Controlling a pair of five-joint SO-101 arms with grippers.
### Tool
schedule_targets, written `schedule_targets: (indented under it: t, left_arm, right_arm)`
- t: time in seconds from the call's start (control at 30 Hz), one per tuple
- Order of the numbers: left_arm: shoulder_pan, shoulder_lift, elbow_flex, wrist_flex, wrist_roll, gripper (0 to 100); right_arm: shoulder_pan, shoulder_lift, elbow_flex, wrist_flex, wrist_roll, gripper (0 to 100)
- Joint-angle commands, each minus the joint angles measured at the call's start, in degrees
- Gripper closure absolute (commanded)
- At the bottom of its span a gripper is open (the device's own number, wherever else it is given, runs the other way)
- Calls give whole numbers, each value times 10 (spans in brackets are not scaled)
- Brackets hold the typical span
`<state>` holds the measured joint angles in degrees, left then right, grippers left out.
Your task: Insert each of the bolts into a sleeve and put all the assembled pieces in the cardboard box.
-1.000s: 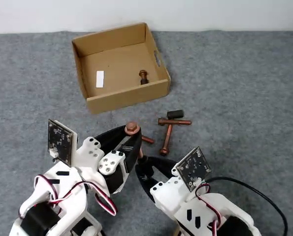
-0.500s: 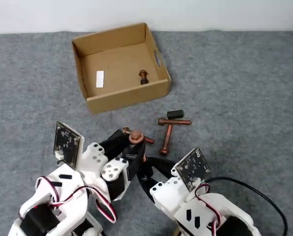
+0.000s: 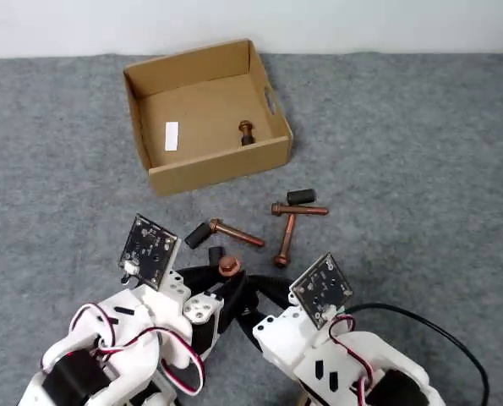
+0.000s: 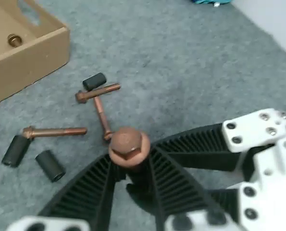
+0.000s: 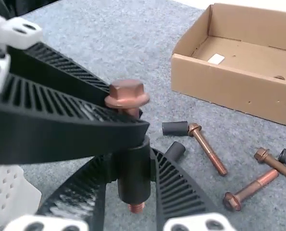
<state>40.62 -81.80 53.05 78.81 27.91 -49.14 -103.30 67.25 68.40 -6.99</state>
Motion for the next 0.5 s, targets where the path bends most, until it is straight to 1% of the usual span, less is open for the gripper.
schedule_targets:
  t: [0.0, 0.07, 0.13, 0.27, 0.37, 0.47]
  left_arm:
    - [-1, 6, 22, 40, -2, 825]
    - [-1, 6, 22, 54, -2, 744]
    - [-2, 6, 22, 66, -2, 697]
    - [-4, 6, 13, 70, -2, 691]
    - [-5, 6, -12, 68, -2, 691]
    - [-12, 6, -43, 67, -2, 691]
  right_arm:
    - [2, -4, -18, -20, 5, 990]
    - [2, -4, -18, -20, 5, 990]
    - [2, -4, -18, -18, 5, 990]
    - [20, -4, -17, -18, 5, 990]
    - [43, -4, -17, -17, 5, 990]
    - [48, -4, -17, -16, 5, 990]
